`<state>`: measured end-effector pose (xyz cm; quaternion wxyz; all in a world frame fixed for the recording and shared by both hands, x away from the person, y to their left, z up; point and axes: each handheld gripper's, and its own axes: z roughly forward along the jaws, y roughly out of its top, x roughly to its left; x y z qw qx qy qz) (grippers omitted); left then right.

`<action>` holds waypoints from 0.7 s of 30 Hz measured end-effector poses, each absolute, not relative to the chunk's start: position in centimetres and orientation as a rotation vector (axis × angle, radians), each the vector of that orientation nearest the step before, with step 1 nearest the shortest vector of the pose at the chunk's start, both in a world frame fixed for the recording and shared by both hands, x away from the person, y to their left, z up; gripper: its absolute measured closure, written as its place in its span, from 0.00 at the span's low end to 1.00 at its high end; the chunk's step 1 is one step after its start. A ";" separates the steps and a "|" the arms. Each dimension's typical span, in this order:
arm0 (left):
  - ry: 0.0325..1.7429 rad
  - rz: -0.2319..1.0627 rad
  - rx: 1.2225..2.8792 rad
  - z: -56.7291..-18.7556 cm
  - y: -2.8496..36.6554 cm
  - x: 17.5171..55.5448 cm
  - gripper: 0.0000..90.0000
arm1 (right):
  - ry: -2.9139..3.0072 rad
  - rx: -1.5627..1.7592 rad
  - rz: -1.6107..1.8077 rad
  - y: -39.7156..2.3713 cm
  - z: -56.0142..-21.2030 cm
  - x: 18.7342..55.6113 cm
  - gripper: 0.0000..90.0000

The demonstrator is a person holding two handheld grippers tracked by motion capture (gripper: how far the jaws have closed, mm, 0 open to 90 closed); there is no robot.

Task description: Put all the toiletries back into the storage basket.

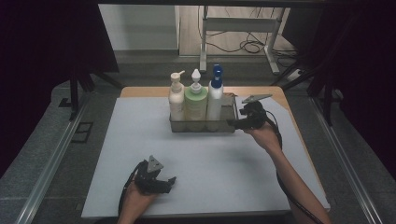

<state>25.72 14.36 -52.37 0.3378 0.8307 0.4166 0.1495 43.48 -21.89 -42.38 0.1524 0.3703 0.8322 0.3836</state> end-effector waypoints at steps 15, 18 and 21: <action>1.085 0.390 2.165 -52.4 14.4 25.7 0.13 | 2.424 0.950 1.038 -22.5 -41.9 40.5 0.14; 1.086 0.390 2.165 -52.4 14.4 25.7 0.13 | 2.428 0.940 1.035 -22.7 -41.9 39.9 0.11; 1.086 0.390 2.164 -52.4 14.3 25.7 0.13 | 2.428 0.933 1.040 -22.9 -41.9 39.4 0.09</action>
